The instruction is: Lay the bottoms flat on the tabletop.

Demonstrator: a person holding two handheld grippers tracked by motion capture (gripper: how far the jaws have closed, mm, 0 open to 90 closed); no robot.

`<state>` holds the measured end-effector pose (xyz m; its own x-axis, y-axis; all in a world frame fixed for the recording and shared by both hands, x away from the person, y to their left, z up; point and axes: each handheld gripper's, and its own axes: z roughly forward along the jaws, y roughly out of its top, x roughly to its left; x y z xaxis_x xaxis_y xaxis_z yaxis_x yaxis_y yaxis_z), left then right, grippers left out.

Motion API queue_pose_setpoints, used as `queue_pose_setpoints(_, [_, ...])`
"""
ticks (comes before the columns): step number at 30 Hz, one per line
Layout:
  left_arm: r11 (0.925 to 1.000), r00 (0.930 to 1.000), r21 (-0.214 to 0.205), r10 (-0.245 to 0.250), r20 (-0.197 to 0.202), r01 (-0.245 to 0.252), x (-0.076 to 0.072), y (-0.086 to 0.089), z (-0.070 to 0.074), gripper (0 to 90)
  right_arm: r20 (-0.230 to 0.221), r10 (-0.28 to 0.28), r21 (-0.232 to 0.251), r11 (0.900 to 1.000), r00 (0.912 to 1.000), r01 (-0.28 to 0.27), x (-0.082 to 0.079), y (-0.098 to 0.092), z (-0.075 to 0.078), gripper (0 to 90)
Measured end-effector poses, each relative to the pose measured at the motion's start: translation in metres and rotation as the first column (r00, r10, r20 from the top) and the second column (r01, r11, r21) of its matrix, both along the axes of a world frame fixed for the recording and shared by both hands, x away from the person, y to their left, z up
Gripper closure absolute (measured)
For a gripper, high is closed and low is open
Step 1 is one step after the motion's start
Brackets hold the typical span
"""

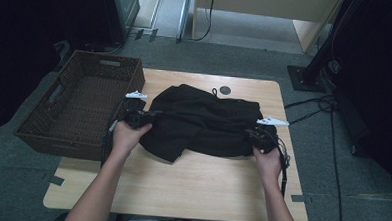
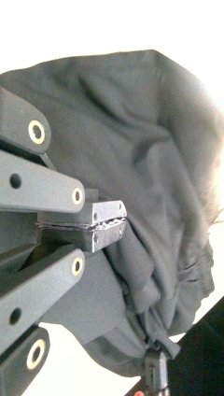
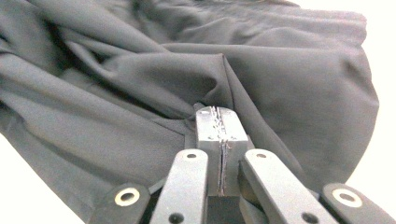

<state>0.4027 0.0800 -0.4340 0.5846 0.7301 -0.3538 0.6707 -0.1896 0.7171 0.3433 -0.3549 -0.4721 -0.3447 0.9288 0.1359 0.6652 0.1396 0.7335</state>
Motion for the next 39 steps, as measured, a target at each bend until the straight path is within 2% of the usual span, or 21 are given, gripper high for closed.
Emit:
queue_pose_setpoints(3, [0.9999, 1.0000, 0.014, 0.007, 0.003, -0.007, 0.000, 0.003, 0.000, 90.0, 0.005, -0.024, 0.019, 0.9995, 0.9997, 0.024, -0.001, -0.013, 0.004, 89.8])
queue_pose_setpoints(5, [0.9997, 0.9997, 0.010, 0.021, 0.011, -0.021, 0.001, 0.005, 0.001, 90.0, 0.004, -0.043, 0.030, 0.9986, 0.9990, 0.043, -0.001, -0.021, 0.007, 90.0])
queue_pose_setpoints(6, [0.9992, 0.9992, 0.017, 0.037, 0.018, -0.037, 0.001, 0.005, 0.002, 90.0, 0.008, -0.055, 0.028, 0.9981, 0.9984, 0.055, -0.001, -0.025, 0.008, 90.0])
queue_pose_setpoints(7, [0.9988, 0.9989, 0.026, 0.042, 0.021, -0.043, 0.001, 0.006, 0.002, 90.0, 0.008, -0.081, 0.005, 0.9967, 0.9967, 0.081, -0.002, -0.029, 0.009, 90.0])
queue_pose_setpoints(9, [0.9984, 0.9989, 0.032, 0.046, 0.012, -0.046, 0.002, 0.007, 0.000, 90.0, 0.013, -0.090, -0.011, 0.9959, 0.9959, 0.090, -0.003, -0.034, 0.010, 90.0])
queue_pose_setpoints(10, [0.9989, 0.9990, 0.027, 0.038, -0.023, -0.037, 0.004, 0.005, -0.004, 90.0, -0.003, -0.111, 0.051, 0.9925, 0.9938, 0.111, -0.003, -0.044, 0.009, 90.0])
queue_pose_setpoints(11, [0.9991, 0.9991, 0.035, 0.026, -0.033, -0.025, 0.004, 0.001, -0.007, 89.2, -0.006, -0.115, 0.082, 0.9899, 0.9933, 0.115, -0.003, -0.046, 0.008, 90.0])
queue_pose_setpoints(12, [0.9987, 0.9996, 0.048, 0.017, -0.023, -0.016, 0.003, -0.003, -0.010, 89.2, -0.008, -0.113, 0.084, 0.9900, 0.9935, 0.113, -0.003, -0.045, 0.007, 90.0])
queue_pose_setpoints(13, [0.9986, 0.9995, 0.051, 0.013, -0.028, -0.011, 0.003, -0.007, -0.012, 88.6, -0.011, -0.104, 0.069, 0.9922, 0.9946, 0.104, -0.003, -0.041, 0.007, 90.0])
queue_pose_setpoints(15, [0.9993, 0.9988, 0.034, -0.012, -0.048, 0.013, 0.004, -0.014, -0.016, 83.7, -0.003, -0.079, 0.064, 0.9948, 0.9968, 0.079, -0.002, -0.032, 0.006, 89.7])
queue_pose_setpoints(17, [0.9979, 0.9987, 0.061, -0.018, -0.048, 0.021, 0.005, -0.023, -0.021, 79.8, -0.006, -0.059, 0.061, 0.9964, 0.9982, 0.060, 0.000, -0.024, 0.002, 84.8])
queue_pose_setpoints(20, [0.9948, 0.9973, 0.096, -0.026, -0.069, 0.033, 0.009, -0.034, -0.034, 80.0, -0.048, -0.046, 0.022, 0.9986, 0.9978, 0.047, 0.006, -0.015, -0.012, 84.1])
queue_pose_setpoints(23, [0.9904, 0.9958, 0.131, -0.033, -0.086, 0.044, 0.014, -0.042, -0.049, 80.4, -0.079, -0.041, 0.006, 0.9991, 0.9960, 0.042, 0.011, -0.009, -0.024, 83.7])
queue_pose_setpoints(26, [0.9912, 0.9939, 0.126, -0.026, -0.107, 0.040, 0.022, -0.044, -0.058, 80.8, -0.097, -0.041, -0.021, 0.9990, 0.9944, 0.039, 0.018, -0.004, -0.033, 82.2])
queue_pose_setpoints(28, [0.9911, 0.9932, 0.127, -0.025, -0.114, 0.039, 0.027, -0.045, -0.060, 81.0, -0.079, -0.042, -0.023, 0.9989, 0.9960, 0.040, 0.023, -0.002, -0.035, 82.3])
queue_pose_setpoints(33, [0.9871, 0.9936, 0.156, -0.019, -0.112, 0.036, 0.042, -0.051, -0.061, 81.1, -0.057, -0.041, -0.073, 0.9967, 0.9975, 0.037, 0.047, 0.002, -0.036, 82.5])
queue_pose_setpoints(34, [0.9871, 0.9936, 0.156, -0.019, -0.112, 0.036, 0.042, -0.051, -0.061, 81.2, -0.057, -0.041, -0.073, 0.9967, 0.9975, 0.037, 0.047, 0.002, -0.036, 82.5])
queue_pose_setpoints(35, [0.9862, 0.9932, 0.162, -0.017, -0.115, 0.036, 0.051, -0.054, -0.062, 81.3, -0.060, -0.045, -0.090, 0.9952, 0.9971, 0.040, 0.061, 0.004, -0.035, 82.4])
queue_pose_setpoints(37, [0.9868, 0.9936, 0.160, -0.006, -0.113, 0.024, 0.056, -0.055, -0.062, 81.5, -0.055, -0.042, -0.100, 0.9943, 0.9976, 0.036, 0.077, 0.005, -0.035, 82.4])
queue_pose_setpoints(38, [0.9875, 0.9934, 0.157, 0.006, -0.115, 0.012, 0.065, -0.057, -0.063, 81.2, -0.051, -0.041, -0.103, 0.9940, 0.9979, 0.035, 0.085, 0.005, -0.035, 82.3])
queue_pose_setpoints(39, [0.9875, 0.9934, 0.157, 0.006, -0.115, 0.012, 0.065, -0.057, -0.063, 80.6, -0.051, -0.041, -0.103, 0.9940, 0.9979, 0.035, 0.085, 0.005, -0.035, 82.3])
